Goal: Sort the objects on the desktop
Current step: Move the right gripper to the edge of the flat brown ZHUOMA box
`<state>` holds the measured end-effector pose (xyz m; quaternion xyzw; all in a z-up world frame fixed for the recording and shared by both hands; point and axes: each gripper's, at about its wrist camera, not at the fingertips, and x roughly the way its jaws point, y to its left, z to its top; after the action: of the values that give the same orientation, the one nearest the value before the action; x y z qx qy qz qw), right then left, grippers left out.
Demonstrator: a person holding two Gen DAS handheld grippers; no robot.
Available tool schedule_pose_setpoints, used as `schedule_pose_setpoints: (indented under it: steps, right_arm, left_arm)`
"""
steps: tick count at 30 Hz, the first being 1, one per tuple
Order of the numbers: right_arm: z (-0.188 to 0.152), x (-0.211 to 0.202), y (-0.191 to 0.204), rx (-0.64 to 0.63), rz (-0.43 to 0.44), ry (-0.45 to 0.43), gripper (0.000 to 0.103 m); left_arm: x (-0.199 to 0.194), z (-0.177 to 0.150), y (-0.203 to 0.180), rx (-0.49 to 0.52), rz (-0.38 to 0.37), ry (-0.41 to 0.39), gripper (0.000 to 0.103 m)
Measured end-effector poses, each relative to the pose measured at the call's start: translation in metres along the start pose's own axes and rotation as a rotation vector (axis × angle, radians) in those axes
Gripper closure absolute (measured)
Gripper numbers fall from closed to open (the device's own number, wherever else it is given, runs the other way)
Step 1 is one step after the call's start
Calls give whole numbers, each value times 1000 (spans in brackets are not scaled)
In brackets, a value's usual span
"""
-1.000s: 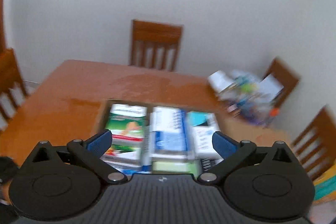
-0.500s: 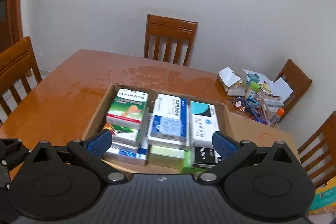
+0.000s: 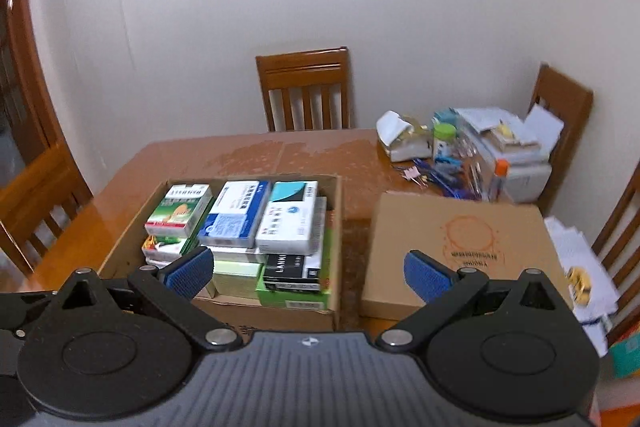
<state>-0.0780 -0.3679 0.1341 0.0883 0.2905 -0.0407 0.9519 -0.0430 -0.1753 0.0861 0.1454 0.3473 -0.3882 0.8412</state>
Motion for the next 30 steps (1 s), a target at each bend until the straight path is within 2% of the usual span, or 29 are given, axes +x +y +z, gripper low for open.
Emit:
schedule_pose_setpoints:
  steps: [7, 12, 16, 19, 24, 30]
  right_arm:
    - [-11, -16, -67, 222, -71, -11, 0]
    - [-24, -15, -122, 434, -23, 38, 0]
    - [-37, 5, -182, 632, 87, 132, 0]
    - [-45, 31, -231, 748, 176, 216, 0]
    - [-56, 69, -302, 833, 269, 310, 0]
    - [-58, 95, -352, 854, 313, 337, 0]
  left_arm:
    - [14, 31, -18, 128, -130, -73, 19]
    - [29, 51, -39, 187, -181, -89, 19]
    - [47, 65, -58, 189, -168, -73, 19]
    - [68, 79, -76, 181, -130, -49, 19]
    - [107, 105, -108, 160, -84, -10, 19]
    - [157, 132, -143, 127, -43, 30, 19]
